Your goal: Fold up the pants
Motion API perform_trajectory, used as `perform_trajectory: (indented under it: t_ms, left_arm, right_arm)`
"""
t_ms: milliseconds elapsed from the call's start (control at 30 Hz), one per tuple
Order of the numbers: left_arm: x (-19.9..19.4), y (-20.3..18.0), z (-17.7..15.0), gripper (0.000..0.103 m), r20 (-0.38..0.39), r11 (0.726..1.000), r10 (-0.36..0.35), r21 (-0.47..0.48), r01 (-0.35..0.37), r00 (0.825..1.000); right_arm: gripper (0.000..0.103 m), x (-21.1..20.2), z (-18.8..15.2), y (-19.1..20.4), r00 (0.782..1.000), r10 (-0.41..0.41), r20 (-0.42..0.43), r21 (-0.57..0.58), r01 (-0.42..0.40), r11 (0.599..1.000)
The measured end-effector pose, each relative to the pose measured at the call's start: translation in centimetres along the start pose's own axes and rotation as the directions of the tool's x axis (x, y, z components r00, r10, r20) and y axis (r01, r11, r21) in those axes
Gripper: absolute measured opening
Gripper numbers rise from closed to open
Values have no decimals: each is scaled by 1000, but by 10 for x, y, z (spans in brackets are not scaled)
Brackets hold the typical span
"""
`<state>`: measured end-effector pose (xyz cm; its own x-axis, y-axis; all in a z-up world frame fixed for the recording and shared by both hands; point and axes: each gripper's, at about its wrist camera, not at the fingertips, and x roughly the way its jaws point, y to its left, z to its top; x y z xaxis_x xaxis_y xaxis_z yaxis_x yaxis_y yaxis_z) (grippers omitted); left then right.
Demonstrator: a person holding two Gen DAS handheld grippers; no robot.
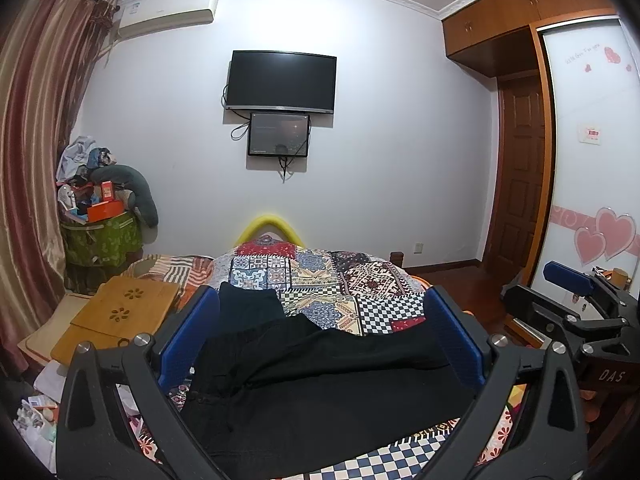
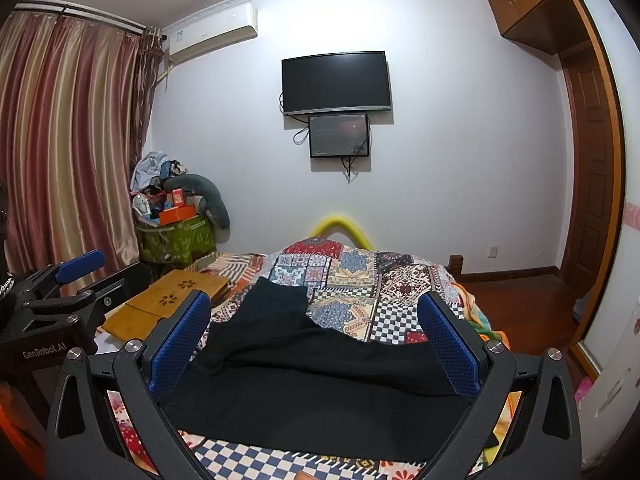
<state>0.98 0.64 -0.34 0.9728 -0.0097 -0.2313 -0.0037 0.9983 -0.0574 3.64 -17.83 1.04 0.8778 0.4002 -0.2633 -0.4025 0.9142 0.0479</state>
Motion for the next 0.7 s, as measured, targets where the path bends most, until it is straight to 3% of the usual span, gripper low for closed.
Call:
perform_trajectory:
  t_ms: [700]
  left_arm:
    - [-2, 0, -2, 103, 3, 1000, 0, -9, 0, 1000]
  right_arm:
    - [103, 4, -4, 3, 1000, 1, -7, 2, -1, 1000]
